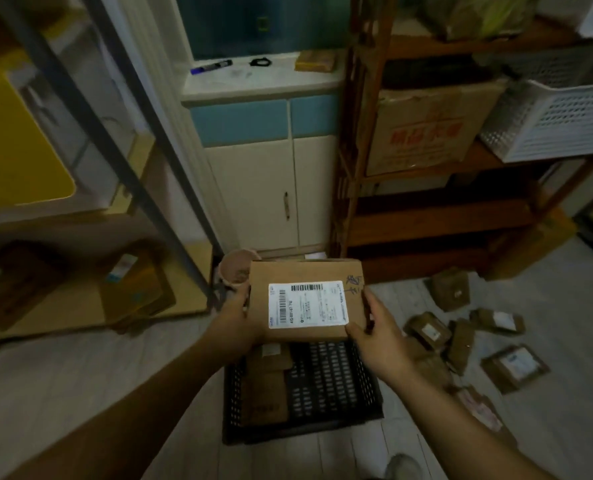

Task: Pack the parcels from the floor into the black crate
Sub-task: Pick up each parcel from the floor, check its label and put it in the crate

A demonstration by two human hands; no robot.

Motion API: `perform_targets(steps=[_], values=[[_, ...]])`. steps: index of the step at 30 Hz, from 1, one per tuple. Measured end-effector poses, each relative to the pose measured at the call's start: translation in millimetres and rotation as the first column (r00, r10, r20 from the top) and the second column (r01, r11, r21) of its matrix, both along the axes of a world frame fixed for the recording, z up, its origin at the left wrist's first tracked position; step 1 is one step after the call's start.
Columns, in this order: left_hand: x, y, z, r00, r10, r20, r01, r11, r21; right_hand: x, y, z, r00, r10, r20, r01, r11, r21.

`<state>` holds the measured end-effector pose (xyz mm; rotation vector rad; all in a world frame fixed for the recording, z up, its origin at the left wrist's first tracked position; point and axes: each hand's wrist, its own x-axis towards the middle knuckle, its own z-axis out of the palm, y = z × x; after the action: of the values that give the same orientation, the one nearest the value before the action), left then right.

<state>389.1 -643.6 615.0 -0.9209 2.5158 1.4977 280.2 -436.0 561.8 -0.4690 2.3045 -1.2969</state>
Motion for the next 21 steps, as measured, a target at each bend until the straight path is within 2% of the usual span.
perform_targets(steps=[4,8,12,16,21], values=[[-8.1,-15.4,-57.1,0.991,-0.124,0.051,0.126,0.991,-0.04,3.6,-10.3,-40.9,0.998,0.056,0.004,-0.056,0.983,0.175],[-19.2,-11.8,-145.2,0.99,-0.107,0.096,0.108,0.994,-0.001,-13.7,-12.8,-118.2,0.991,0.131,0.026,-0.133,0.949,0.286],[-38.2,-10.7,-264.7,0.984,-0.123,0.132,0.126,0.992,-0.015,-42.7,-19.0,-233.5,0.98,0.194,0.045,-0.197,0.904,0.38],[-51.8,-14.3,-404.9,0.97,-0.13,0.207,0.154,0.982,-0.109,-68.3,-28.0,-361.8,0.966,0.257,0.043,-0.25,0.866,0.434],[-77.0,-21.5,-538.9,0.928,-0.193,0.317,0.266,0.942,-0.205,-86.9,-34.9,-497.3,0.95,0.312,0.02,-0.28,0.821,0.498]])
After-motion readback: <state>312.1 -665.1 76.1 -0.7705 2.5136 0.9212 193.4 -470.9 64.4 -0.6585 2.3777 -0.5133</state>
